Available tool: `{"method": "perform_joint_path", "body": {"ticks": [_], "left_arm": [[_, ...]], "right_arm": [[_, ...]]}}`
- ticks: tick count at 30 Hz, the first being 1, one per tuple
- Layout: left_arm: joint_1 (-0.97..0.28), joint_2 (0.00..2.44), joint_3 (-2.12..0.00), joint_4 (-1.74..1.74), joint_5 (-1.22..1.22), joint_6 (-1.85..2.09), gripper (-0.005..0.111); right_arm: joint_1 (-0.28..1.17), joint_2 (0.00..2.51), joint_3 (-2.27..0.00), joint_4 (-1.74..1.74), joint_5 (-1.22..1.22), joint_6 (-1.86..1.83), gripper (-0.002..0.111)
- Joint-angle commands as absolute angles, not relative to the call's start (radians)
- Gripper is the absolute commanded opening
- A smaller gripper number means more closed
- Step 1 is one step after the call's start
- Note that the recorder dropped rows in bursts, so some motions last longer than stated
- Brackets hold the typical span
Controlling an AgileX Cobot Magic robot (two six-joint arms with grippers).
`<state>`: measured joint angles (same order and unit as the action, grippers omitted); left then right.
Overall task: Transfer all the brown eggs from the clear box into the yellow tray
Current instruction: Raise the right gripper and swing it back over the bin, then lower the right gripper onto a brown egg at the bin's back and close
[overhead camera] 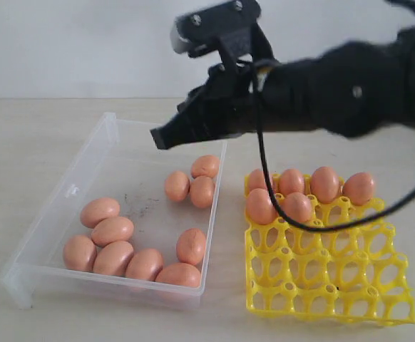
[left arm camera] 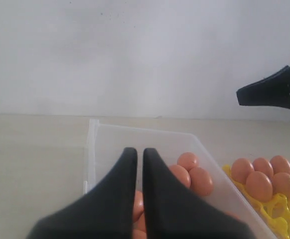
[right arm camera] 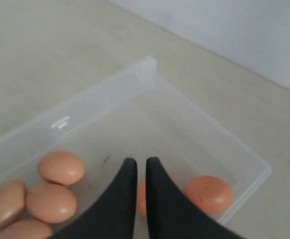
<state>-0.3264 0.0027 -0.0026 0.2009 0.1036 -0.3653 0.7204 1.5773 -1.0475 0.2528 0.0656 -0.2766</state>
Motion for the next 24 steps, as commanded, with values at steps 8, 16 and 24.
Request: {"method": "perform_joint_path", "body": {"ticks": [8,16,24], "left_arm": [[-0.334,0.0,0.0,0.199,0.102,-0.373,0.004],[-0.334,0.0,0.0,0.199,0.102,-0.373,0.004],[-0.334,0.0,0.0,0.199,0.102,-0.373,0.004]], "right_arm": [[0.718,1.896,-1.569,0.141,0.836,-0.076,0.0],[0.718,2.071,-1.666,0.094,0.821,-0.029,0.0],[0.718,2.217,-1.842,0.018,0.868,0.092,0.034]]}}
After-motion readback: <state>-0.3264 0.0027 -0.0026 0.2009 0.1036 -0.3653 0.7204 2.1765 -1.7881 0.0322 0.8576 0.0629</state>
